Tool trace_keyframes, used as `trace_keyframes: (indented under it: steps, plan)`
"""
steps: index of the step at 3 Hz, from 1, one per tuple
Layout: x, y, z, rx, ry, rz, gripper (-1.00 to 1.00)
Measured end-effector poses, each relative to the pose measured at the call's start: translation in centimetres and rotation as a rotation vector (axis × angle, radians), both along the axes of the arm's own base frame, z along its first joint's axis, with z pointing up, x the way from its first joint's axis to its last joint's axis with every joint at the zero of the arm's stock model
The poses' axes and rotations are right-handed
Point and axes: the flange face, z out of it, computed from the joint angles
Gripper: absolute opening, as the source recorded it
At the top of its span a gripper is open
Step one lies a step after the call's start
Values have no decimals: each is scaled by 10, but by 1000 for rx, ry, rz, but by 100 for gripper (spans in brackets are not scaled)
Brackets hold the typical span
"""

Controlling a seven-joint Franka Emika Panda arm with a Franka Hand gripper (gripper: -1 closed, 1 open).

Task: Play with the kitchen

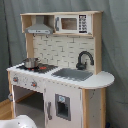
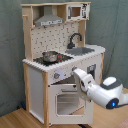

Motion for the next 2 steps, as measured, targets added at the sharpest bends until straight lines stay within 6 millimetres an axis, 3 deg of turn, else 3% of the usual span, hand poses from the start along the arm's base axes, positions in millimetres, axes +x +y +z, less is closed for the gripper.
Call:
trace_keyframes:
  steps: [2]
  plan:
    - [15,-15,56,-120,47,-49,100]
